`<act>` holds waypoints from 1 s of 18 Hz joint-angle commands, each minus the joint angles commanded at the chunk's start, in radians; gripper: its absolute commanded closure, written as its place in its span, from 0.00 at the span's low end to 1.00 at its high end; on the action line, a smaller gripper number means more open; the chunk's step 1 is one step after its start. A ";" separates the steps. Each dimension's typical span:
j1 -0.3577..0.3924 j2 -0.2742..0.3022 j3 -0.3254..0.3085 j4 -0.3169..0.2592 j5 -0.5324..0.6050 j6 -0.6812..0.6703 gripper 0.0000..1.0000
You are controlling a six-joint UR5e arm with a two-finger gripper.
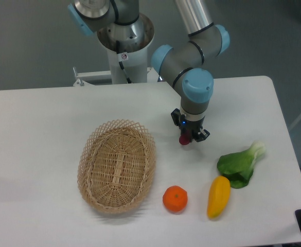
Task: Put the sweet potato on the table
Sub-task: 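Lower the sweet potato down onto the table surface, then open the gripper to release the sweet potato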
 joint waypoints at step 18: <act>-0.003 0.133 0.144 -0.005 0.000 -0.017 0.00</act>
